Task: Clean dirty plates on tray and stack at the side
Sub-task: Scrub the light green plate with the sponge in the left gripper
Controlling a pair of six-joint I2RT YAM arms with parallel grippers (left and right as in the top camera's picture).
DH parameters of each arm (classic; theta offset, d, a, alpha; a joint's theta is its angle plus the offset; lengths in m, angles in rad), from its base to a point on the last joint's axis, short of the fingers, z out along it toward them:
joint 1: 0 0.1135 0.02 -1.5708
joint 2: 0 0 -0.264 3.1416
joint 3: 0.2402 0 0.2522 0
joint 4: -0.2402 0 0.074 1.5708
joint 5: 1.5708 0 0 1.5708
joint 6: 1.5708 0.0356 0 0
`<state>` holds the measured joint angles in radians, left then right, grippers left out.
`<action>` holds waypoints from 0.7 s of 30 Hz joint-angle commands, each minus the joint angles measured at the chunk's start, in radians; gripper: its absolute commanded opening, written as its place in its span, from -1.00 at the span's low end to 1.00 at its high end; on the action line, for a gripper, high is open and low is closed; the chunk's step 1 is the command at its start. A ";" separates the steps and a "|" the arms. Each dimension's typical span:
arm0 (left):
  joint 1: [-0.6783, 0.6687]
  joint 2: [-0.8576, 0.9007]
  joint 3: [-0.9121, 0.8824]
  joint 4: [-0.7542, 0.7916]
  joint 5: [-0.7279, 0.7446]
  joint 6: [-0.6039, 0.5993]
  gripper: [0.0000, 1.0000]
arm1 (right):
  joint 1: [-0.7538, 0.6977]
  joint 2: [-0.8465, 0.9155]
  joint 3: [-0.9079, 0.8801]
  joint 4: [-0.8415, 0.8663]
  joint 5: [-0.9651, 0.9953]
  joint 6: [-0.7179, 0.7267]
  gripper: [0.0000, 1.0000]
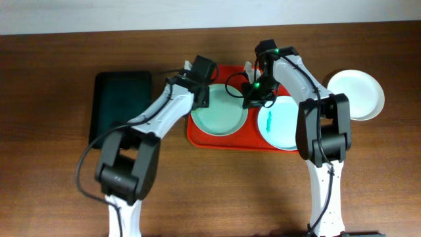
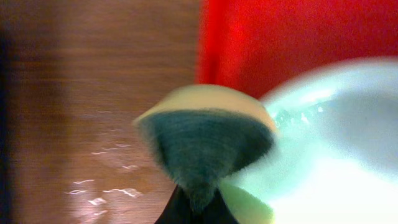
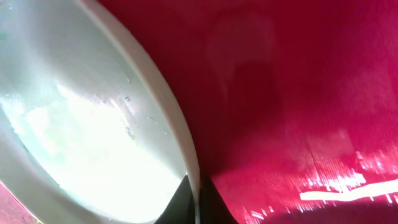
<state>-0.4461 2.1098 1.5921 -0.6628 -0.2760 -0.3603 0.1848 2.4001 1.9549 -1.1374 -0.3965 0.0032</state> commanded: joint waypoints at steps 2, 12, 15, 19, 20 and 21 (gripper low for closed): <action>0.038 -0.273 0.028 -0.120 -0.084 -0.057 -1.00 | -0.001 -0.109 0.117 -0.052 0.132 0.006 -0.92; 0.319 -0.359 0.027 -0.449 -0.015 -0.057 -1.00 | 0.475 -0.351 0.213 -0.111 1.600 0.005 -0.92; 0.327 -0.359 0.027 -0.449 -0.006 -0.057 -1.00 | 0.579 -0.351 0.213 -0.104 1.835 -0.026 -0.92; 0.327 -0.359 0.027 -0.449 0.004 -0.057 -1.00 | 0.523 -0.350 0.211 -0.104 1.415 -0.038 -0.92; 0.327 -0.359 0.027 -0.449 0.004 -0.057 -1.00 | 0.456 -0.349 0.205 -0.095 1.203 0.006 -0.92; 0.327 -0.359 0.027 -0.449 0.019 -0.057 -1.00 | 0.380 -0.346 0.194 -0.085 0.951 0.013 -0.92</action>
<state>-0.1219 1.7470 1.6165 -1.1110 -0.2790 -0.4088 0.7177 2.0712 2.1563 -1.2411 1.0859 -0.0322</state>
